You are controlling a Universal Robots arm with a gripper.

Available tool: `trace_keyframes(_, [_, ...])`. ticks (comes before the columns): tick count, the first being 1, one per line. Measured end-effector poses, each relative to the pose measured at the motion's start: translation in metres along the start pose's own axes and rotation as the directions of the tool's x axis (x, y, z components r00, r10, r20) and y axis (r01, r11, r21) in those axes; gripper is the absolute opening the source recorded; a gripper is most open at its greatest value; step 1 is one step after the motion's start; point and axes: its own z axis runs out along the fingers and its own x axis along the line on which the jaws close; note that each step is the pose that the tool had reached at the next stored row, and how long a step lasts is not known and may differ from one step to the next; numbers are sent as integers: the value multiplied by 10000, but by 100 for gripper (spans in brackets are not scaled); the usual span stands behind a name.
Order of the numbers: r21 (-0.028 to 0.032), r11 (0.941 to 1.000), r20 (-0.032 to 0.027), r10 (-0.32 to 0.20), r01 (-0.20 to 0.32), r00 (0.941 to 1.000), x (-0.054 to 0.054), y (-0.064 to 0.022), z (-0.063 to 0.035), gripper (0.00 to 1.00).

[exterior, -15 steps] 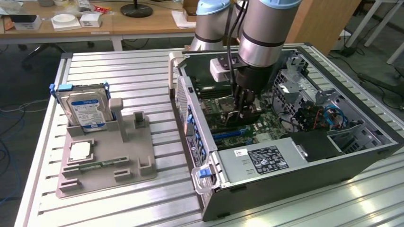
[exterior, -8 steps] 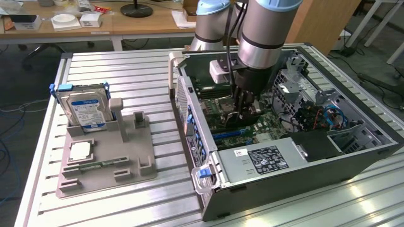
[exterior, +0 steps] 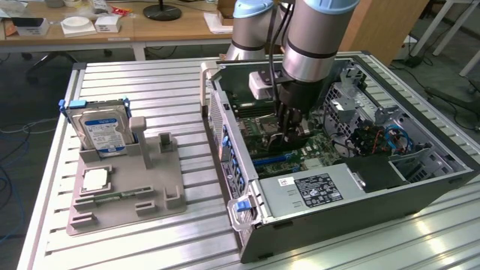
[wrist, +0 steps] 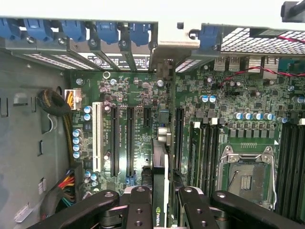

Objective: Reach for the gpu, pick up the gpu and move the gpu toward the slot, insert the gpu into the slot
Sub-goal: 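Insert the gpu into the slot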

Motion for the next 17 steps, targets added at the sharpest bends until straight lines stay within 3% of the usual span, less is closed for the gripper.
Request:
trace_keyframes(5, [26, 10000, 3, -1, 1, 10000, -1, -1, -19, 26])
trace_keyframes(17, [26, 10000, 0, 0, 0, 10000, -3, -15, -17, 26])
